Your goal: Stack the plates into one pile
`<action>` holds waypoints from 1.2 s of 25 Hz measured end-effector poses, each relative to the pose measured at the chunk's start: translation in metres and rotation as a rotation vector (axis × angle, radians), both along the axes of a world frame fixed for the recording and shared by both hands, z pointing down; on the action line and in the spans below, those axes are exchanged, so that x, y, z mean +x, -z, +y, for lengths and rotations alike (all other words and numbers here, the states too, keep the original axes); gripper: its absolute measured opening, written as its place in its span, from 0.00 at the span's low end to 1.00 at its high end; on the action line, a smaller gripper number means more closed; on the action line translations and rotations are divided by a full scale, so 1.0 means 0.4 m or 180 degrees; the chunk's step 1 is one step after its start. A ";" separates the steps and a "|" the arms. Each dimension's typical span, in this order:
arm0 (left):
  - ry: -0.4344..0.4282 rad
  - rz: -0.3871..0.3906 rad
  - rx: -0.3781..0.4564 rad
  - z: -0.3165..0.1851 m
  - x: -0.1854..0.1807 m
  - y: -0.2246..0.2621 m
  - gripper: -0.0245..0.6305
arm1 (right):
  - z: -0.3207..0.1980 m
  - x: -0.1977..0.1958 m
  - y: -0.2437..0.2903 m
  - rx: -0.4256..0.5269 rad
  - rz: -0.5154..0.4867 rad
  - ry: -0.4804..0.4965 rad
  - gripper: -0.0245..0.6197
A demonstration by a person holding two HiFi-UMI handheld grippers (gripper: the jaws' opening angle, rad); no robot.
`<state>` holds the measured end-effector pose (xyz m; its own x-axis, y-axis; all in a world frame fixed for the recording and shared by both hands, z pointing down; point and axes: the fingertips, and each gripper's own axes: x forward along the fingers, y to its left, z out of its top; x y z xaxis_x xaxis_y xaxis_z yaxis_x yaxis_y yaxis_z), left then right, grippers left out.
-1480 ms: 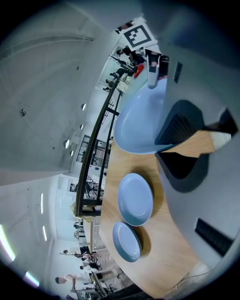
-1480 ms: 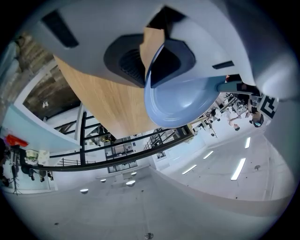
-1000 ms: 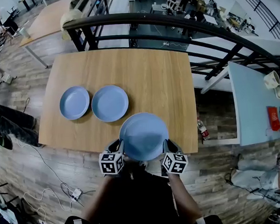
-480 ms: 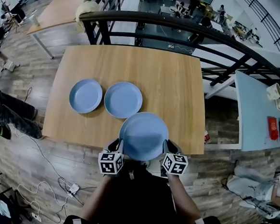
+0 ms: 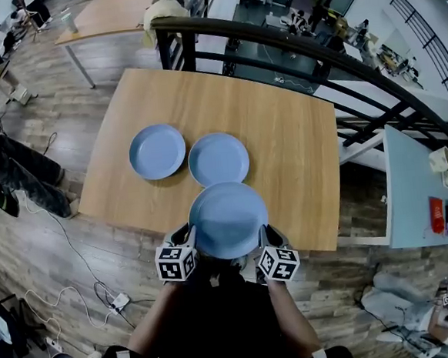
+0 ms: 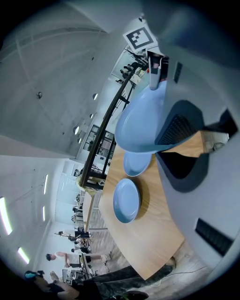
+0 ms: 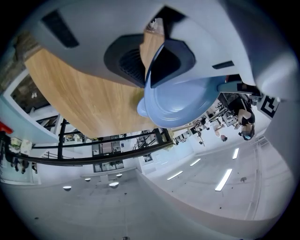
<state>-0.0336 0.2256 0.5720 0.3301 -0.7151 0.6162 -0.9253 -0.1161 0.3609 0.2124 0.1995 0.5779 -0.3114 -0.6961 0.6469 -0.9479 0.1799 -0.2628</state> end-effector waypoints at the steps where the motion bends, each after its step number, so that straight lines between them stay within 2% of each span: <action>1: 0.0008 0.0008 0.0004 -0.001 -0.017 0.001 0.13 | -0.002 -0.017 0.002 0.0005 0.0003 0.0007 0.12; 9: -0.0006 0.0013 0.0028 -0.008 -0.144 0.008 0.13 | -0.004 -0.143 0.008 0.0002 0.0023 0.0036 0.12; 14: -0.0066 0.0049 0.0070 -0.018 -0.187 0.011 0.13 | -0.007 -0.184 0.007 0.0016 0.0023 -0.0067 0.12; 23: -0.0133 0.0117 0.0066 -0.054 -0.209 0.004 0.13 | -0.022 -0.206 0.014 0.0028 0.0058 -0.0153 0.12; 30: -0.0116 0.0122 0.0069 -0.113 -0.201 -0.006 0.13 | -0.092 -0.199 0.013 0.0050 0.0039 -0.0111 0.12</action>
<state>-0.1139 0.1804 0.5745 0.3791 -0.7153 0.5870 -0.9059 -0.1576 0.3930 0.1327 0.1625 0.5726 -0.2789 -0.7165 0.6394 -0.9569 0.1508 -0.2484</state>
